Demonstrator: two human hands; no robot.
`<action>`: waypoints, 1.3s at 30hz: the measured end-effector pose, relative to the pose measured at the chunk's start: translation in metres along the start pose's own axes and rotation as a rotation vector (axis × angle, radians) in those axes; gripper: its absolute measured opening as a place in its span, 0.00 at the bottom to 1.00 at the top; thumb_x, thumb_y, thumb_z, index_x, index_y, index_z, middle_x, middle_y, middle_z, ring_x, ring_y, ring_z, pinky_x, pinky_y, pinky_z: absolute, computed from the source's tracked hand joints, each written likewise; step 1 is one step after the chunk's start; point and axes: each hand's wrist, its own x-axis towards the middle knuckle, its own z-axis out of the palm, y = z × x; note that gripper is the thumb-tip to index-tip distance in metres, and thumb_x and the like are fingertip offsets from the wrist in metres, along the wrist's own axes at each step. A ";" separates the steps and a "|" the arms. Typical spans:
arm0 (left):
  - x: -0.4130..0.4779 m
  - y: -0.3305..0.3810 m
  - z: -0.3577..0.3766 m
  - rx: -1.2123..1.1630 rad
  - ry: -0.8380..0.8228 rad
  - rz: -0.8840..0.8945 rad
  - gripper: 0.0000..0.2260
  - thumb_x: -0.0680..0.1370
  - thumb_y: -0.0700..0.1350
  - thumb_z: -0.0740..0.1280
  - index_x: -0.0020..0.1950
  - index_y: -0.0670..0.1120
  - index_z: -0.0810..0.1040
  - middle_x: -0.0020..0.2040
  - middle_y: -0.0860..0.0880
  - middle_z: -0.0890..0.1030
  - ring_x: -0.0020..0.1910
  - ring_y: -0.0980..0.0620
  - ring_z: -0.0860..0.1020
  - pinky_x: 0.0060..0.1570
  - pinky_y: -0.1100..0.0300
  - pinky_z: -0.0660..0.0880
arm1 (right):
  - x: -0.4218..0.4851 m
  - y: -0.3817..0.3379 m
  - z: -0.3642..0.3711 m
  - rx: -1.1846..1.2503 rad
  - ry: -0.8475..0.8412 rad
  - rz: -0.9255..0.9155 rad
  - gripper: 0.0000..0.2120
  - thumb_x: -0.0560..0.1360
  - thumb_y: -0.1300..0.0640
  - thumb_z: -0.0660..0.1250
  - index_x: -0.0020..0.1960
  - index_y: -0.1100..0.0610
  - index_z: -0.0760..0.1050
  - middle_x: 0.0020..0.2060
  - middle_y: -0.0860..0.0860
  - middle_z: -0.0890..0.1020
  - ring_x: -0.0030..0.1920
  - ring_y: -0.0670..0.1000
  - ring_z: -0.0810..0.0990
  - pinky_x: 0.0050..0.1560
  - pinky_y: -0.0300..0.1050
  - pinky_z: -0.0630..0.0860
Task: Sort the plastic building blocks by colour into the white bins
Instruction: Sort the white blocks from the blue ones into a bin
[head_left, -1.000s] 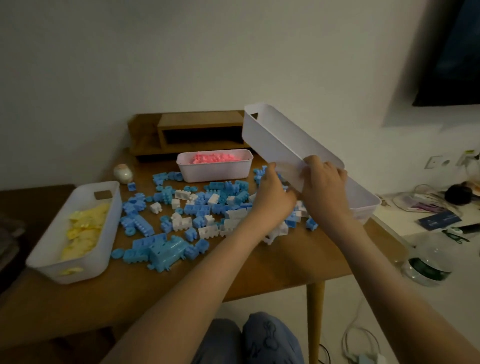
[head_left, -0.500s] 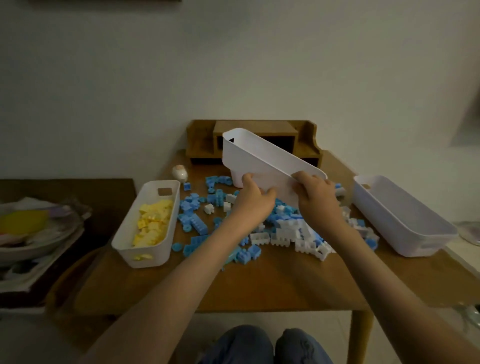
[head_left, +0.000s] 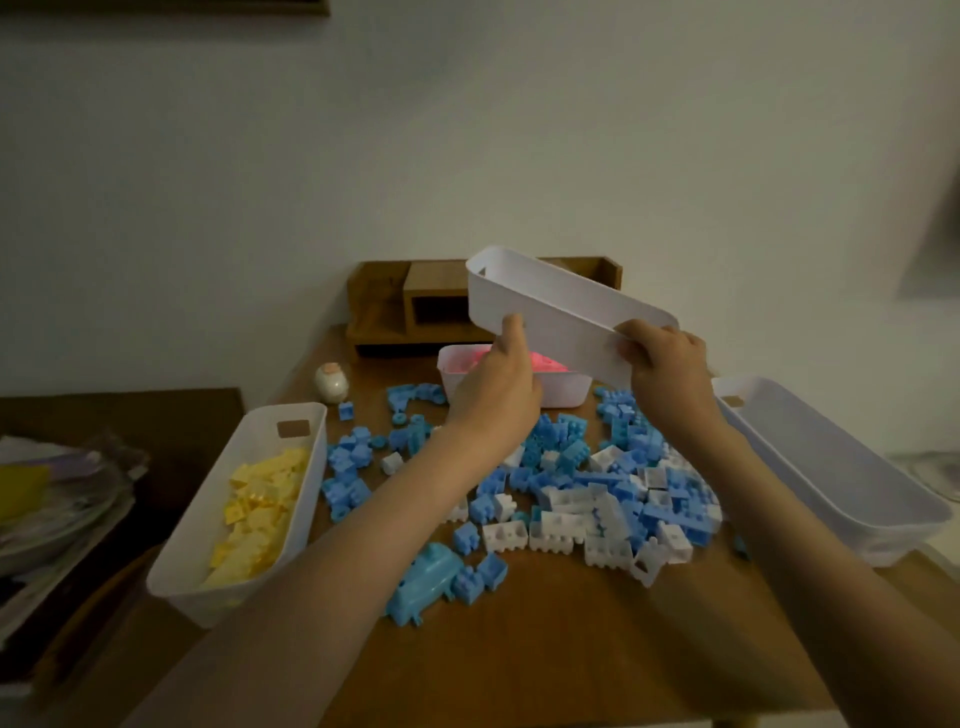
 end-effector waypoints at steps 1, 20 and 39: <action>0.008 -0.002 0.006 0.044 -0.032 0.017 0.21 0.80 0.39 0.60 0.70 0.45 0.58 0.52 0.45 0.76 0.36 0.53 0.73 0.27 0.64 0.63 | 0.004 0.007 0.001 -0.004 0.008 0.022 0.11 0.78 0.65 0.57 0.54 0.59 0.77 0.46 0.60 0.79 0.50 0.61 0.74 0.55 0.47 0.61; 0.081 -0.058 0.063 0.297 -0.323 -0.002 0.11 0.81 0.43 0.58 0.57 0.43 0.77 0.55 0.43 0.77 0.52 0.45 0.76 0.47 0.54 0.74 | 0.075 0.033 0.096 0.164 -0.146 0.003 0.12 0.78 0.67 0.57 0.55 0.61 0.78 0.52 0.56 0.78 0.55 0.57 0.72 0.49 0.39 0.62; 0.101 -0.034 0.092 0.577 -0.360 0.066 0.12 0.78 0.34 0.59 0.60 0.41 0.74 0.56 0.42 0.77 0.54 0.43 0.77 0.46 0.55 0.72 | 0.055 0.077 0.058 0.186 0.120 0.383 0.16 0.78 0.68 0.54 0.60 0.58 0.75 0.55 0.58 0.74 0.56 0.56 0.70 0.51 0.37 0.62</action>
